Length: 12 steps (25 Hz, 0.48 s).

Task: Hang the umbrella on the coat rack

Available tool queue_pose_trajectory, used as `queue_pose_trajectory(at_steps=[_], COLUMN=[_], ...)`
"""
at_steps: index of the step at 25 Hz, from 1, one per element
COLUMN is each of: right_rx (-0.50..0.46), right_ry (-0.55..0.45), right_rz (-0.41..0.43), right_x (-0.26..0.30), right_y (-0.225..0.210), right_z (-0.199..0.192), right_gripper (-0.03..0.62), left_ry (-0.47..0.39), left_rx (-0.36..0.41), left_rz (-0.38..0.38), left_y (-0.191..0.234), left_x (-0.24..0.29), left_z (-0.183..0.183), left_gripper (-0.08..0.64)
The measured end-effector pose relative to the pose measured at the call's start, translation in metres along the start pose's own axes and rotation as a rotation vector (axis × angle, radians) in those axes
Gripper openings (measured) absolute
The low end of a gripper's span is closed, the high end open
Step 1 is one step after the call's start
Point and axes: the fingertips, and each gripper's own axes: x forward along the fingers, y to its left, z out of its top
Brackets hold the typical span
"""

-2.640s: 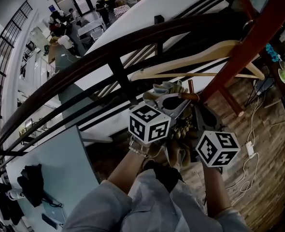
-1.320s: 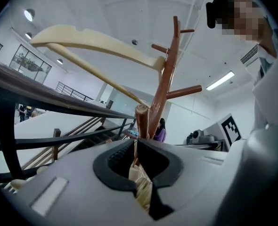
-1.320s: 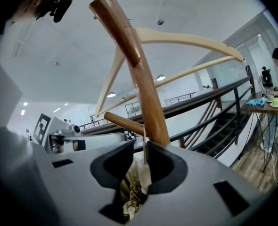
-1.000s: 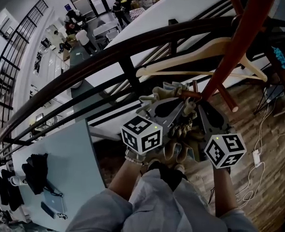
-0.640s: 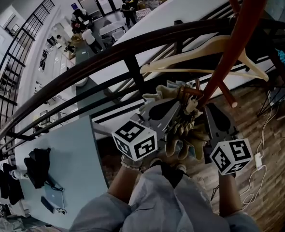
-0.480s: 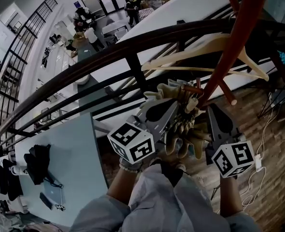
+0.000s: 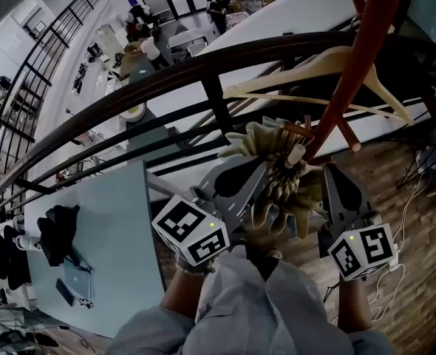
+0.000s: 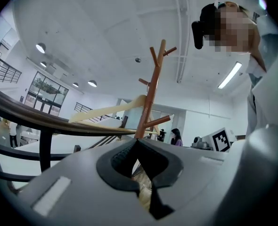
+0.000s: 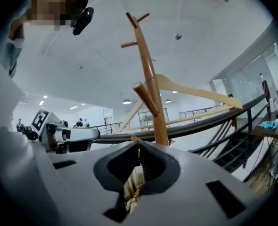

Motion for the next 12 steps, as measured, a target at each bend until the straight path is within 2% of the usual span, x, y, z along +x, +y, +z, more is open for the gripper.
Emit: queue_pose_trajectory(at_steps=[5, 12], right_rx=[-0.019, -0.037], right_ry=[-0.028, -0.046], right_rz=[0.022, 0.034], right_x=[-0.009, -0.014], right_y=[0.006, 0.010], right_z=[0.010, 0.020], right_gripper=[0.003, 0.002], left_ry=[-0.021, -0.016], left_rx=[0.000, 0.044], left_rz=[0.032, 0.045], left_y=[-0.006, -0.018], left_x=[-0.012, -0.019], left_z=[0.004, 0.003], left_gripper=[0.004, 0.004])
